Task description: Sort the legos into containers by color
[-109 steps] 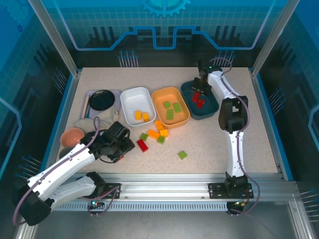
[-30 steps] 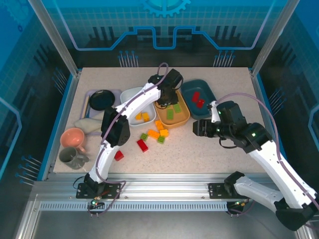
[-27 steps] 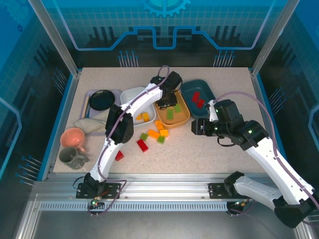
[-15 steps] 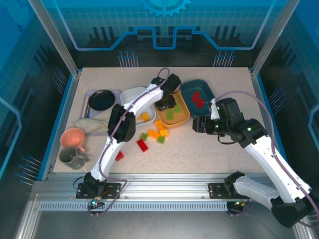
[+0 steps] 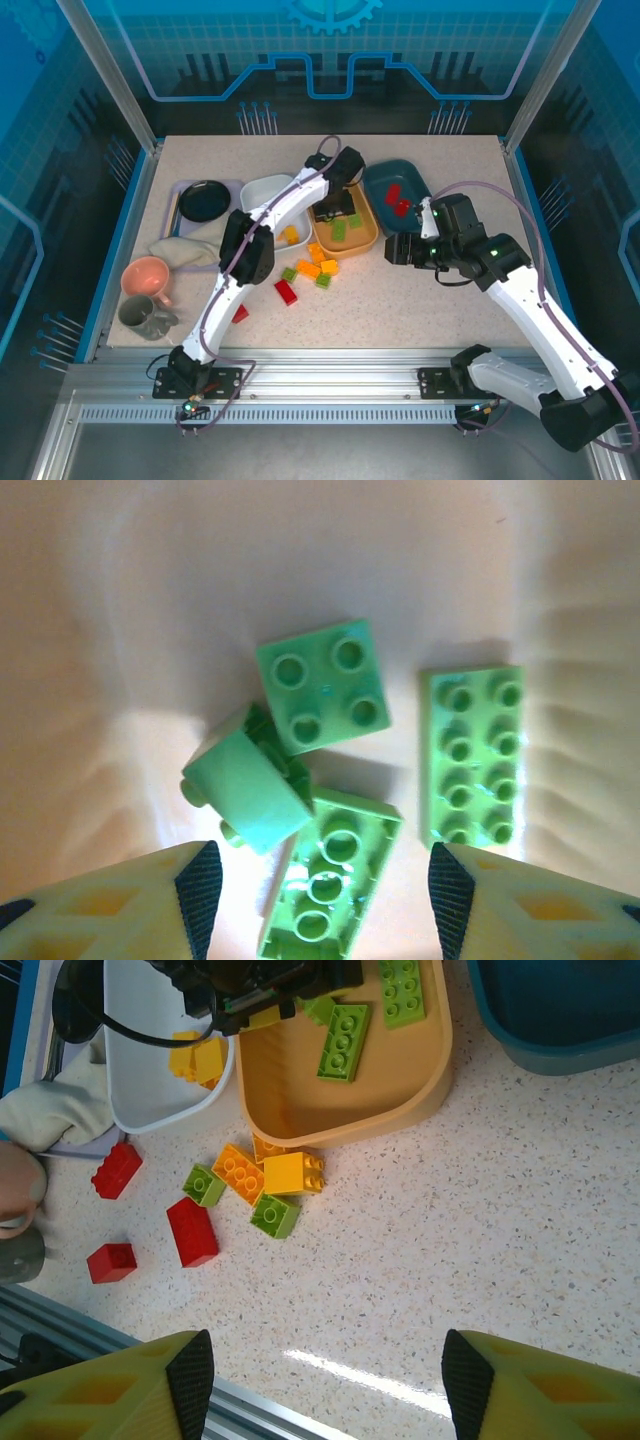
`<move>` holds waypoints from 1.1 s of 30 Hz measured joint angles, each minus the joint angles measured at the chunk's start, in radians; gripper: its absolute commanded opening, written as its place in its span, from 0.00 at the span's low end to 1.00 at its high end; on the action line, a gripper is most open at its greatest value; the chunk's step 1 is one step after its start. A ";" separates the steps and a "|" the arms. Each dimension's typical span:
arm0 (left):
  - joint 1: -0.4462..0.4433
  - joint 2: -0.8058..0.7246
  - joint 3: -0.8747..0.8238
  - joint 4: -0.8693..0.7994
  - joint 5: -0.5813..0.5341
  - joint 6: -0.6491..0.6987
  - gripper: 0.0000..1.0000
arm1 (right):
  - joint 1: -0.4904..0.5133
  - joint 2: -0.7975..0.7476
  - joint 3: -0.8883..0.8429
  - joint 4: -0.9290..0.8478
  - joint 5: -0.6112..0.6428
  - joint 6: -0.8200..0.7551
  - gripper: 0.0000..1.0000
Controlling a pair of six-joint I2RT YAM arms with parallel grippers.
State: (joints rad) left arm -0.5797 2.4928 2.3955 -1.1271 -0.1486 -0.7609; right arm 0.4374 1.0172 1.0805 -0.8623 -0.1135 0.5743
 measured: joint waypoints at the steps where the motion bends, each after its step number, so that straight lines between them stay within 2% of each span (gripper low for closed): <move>1: 0.000 -0.008 0.007 0.000 0.007 -0.003 0.62 | 0.000 0.002 0.000 0.000 0.000 -0.005 0.65; 5: 0.001 -0.082 0.007 0.002 0.014 -0.027 0.62 | 0.009 0.028 0.005 0.000 0.008 -0.046 0.64; 9: 0.007 -0.256 -0.045 0.003 0.001 -0.047 0.64 | 0.137 0.110 0.042 0.006 0.065 -0.111 0.64; 11: 0.018 -0.423 -0.182 0.027 -0.018 -0.058 0.65 | 0.237 0.177 0.068 0.020 0.097 -0.143 0.64; 15: 0.077 -0.851 -0.580 0.090 -0.046 -0.100 0.66 | 0.426 0.358 0.138 0.045 0.154 -0.182 0.64; 20: 0.132 -1.309 -1.045 0.117 -0.076 -0.167 0.66 | 0.589 0.597 0.239 0.052 0.196 -0.190 0.66; 24: 0.127 -1.604 -1.363 0.093 -0.064 -0.238 0.69 | 0.632 0.778 0.323 0.069 0.201 -0.168 0.78; 29: 0.127 -1.867 -1.551 0.020 -0.002 -0.333 0.70 | 0.630 0.952 0.431 0.070 0.194 -0.129 0.78; 33: 0.127 -1.954 -1.609 -0.015 0.056 -0.378 0.70 | 0.629 1.046 0.495 0.071 0.193 -0.103 0.74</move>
State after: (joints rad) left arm -0.4526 0.5392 0.7864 -1.1419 -0.0921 -1.1389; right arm 1.0668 2.0628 1.5753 -0.7914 0.0792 0.4709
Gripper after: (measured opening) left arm 0.696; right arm 0.765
